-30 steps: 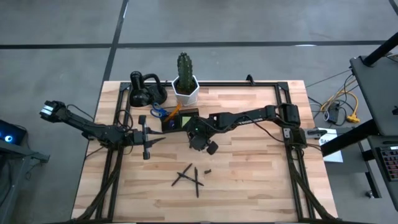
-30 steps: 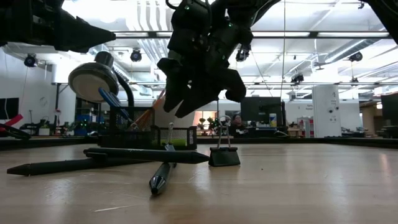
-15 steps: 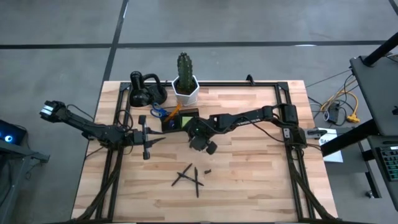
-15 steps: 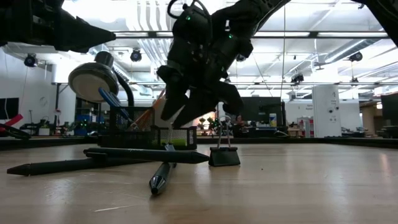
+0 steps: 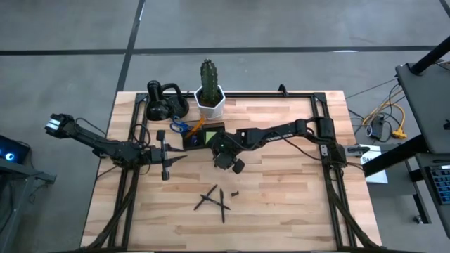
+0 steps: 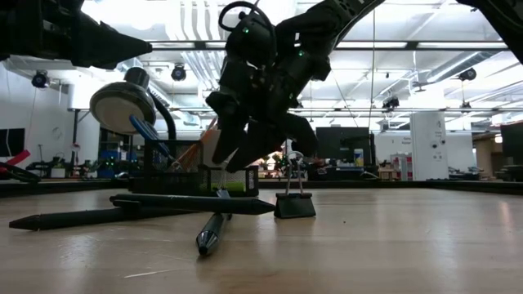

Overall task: Pick and place office supplies into organizer
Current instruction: Put the top black binder clip into the black desk organizer

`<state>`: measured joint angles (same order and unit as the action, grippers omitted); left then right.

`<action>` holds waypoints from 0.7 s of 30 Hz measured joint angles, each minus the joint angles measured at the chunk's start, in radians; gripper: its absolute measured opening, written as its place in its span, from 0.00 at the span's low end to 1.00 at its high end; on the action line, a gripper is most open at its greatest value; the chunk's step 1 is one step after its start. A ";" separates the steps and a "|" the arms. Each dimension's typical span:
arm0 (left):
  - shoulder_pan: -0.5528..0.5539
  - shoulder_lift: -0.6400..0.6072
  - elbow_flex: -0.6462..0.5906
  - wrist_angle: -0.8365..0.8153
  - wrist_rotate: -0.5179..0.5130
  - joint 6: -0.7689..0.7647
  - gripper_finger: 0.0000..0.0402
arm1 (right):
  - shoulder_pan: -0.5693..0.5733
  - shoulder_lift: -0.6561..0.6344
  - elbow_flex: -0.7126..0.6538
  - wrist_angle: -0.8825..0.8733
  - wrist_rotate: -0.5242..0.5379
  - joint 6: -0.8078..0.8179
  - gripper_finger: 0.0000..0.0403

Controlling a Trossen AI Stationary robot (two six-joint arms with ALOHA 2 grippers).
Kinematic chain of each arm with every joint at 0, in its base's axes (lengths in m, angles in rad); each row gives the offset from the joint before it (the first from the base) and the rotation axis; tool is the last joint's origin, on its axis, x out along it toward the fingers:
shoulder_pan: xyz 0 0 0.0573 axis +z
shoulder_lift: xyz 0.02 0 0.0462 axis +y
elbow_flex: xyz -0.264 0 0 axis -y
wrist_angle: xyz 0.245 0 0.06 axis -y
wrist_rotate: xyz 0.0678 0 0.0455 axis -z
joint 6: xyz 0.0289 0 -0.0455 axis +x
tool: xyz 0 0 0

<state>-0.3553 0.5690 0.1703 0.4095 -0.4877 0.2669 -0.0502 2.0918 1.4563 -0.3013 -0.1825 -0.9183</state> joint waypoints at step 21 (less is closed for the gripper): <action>0.000 0.000 0.000 0.000 0.000 0.000 0.15 | -0.001 0.000 -0.002 -0.002 0.000 0.001 0.18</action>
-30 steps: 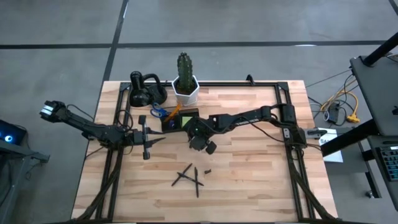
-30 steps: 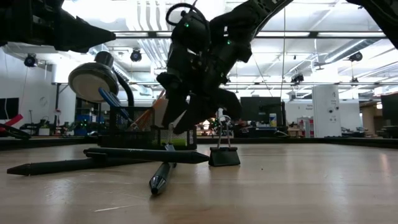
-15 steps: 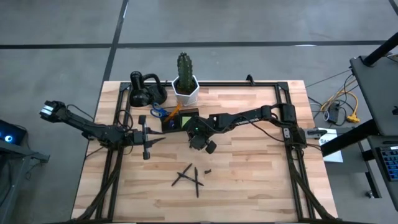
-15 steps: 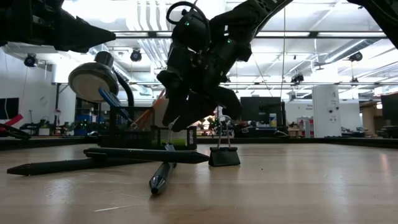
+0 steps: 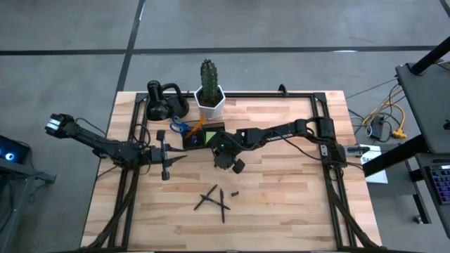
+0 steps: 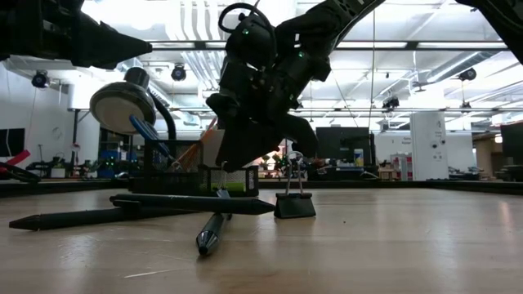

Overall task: Pick and place office supplies into organizer
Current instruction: Put the top black binder clip into the black desk organizer

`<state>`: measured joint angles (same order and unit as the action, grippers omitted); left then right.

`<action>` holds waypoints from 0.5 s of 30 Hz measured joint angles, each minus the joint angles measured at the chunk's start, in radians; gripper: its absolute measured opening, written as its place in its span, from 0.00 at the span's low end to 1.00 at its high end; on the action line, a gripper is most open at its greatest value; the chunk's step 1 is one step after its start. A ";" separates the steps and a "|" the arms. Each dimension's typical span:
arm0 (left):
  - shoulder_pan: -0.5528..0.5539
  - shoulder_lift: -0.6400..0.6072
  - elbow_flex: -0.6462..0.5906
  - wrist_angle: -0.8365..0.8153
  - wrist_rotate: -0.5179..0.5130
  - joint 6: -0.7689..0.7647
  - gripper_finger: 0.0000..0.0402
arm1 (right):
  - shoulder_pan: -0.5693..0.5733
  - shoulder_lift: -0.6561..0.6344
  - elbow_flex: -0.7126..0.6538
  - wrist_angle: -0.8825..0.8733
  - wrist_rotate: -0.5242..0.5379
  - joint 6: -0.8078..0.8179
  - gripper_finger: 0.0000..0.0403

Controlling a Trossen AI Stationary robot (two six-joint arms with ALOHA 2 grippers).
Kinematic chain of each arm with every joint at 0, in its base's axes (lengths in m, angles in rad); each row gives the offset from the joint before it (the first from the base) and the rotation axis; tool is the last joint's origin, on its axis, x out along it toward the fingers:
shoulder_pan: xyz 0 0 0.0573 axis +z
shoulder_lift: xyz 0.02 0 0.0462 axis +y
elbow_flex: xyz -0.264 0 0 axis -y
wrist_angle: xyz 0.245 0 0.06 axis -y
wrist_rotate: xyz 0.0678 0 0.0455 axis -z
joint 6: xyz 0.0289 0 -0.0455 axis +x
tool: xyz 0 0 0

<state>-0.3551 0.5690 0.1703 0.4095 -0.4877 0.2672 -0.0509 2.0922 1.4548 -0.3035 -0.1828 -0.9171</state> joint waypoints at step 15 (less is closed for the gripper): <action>0.000 0.000 0.000 0.000 0.000 0.000 0.15 | 0.000 0.000 0.000 -0.002 0.000 -0.002 0.04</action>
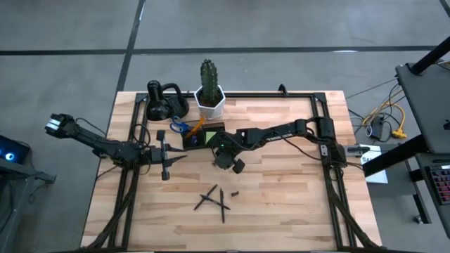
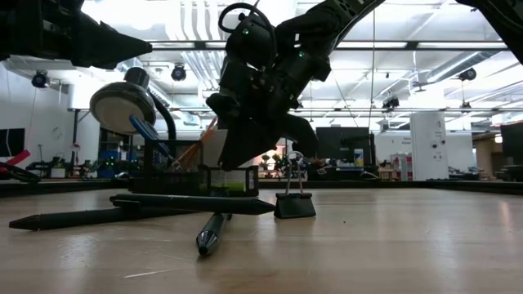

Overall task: Pick and place office supplies into organizer
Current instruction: Put the top black binder clip into the black desk organizer

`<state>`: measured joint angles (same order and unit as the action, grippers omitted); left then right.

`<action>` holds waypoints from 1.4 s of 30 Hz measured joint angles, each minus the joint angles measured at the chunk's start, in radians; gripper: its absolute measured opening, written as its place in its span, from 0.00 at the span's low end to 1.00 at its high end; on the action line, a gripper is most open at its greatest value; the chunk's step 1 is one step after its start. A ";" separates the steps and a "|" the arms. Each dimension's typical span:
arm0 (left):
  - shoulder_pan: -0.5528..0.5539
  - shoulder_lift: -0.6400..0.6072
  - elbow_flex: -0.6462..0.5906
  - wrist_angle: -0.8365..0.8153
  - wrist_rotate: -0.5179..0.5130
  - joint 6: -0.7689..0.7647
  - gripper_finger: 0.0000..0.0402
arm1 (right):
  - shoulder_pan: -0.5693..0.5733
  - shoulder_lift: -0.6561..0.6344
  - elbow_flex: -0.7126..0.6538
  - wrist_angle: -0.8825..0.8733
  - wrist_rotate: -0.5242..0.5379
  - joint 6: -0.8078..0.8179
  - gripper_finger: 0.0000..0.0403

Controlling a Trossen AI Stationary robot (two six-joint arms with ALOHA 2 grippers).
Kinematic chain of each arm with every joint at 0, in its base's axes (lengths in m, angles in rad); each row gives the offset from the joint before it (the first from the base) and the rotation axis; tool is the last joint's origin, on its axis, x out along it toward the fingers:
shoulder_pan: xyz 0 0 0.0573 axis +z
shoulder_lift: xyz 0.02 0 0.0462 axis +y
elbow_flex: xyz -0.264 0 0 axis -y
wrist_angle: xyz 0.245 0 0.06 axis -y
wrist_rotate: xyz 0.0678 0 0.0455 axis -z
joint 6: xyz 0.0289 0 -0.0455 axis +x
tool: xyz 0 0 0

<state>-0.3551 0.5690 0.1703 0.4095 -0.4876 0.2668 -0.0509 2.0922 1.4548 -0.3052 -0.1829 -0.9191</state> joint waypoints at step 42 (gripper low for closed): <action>0.000 0.000 -0.001 0.000 0.000 -0.001 0.15 | -0.070 -0.005 0.057 0.274 -0.022 0.000 0.02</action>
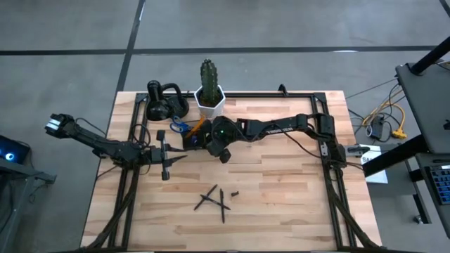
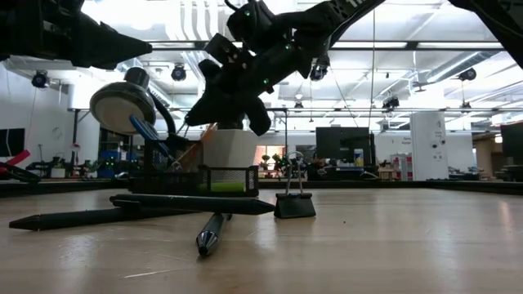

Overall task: Pick and place office supplies into organizer
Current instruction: Put the top black binder clip into the black desk organizer

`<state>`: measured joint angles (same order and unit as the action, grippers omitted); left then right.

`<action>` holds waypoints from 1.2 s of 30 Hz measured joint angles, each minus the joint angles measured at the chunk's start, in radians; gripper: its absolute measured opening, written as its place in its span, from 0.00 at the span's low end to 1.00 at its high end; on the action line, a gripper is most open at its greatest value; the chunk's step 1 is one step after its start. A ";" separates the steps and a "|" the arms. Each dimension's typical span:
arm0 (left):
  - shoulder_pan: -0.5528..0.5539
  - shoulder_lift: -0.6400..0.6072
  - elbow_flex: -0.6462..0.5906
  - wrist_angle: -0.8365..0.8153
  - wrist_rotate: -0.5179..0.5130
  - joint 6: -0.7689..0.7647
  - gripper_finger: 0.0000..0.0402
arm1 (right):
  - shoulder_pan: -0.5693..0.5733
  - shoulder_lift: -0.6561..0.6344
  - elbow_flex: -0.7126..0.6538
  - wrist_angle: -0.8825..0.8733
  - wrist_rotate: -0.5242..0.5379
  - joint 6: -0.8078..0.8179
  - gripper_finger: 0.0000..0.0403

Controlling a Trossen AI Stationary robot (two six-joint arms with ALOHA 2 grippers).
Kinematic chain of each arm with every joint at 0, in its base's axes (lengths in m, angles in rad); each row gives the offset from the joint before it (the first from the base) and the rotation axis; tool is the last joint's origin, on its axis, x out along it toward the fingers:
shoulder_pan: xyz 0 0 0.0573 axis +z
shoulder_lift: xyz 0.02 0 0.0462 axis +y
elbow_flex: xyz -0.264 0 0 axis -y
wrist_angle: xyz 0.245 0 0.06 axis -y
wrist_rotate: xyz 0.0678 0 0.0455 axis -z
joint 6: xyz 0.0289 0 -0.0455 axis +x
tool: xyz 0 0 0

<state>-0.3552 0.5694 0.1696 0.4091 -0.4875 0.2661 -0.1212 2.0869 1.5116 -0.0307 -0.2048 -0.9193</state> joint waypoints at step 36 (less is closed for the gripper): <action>0.000 0.000 -0.001 0.000 0.000 0.001 0.15 | -0.115 0.073 -0.001 0.104 -0.144 0.382 0.02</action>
<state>-0.3552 0.5690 0.1684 0.4095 -0.4874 0.2672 -0.2363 2.1601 1.5108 0.0731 -0.3489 -0.5369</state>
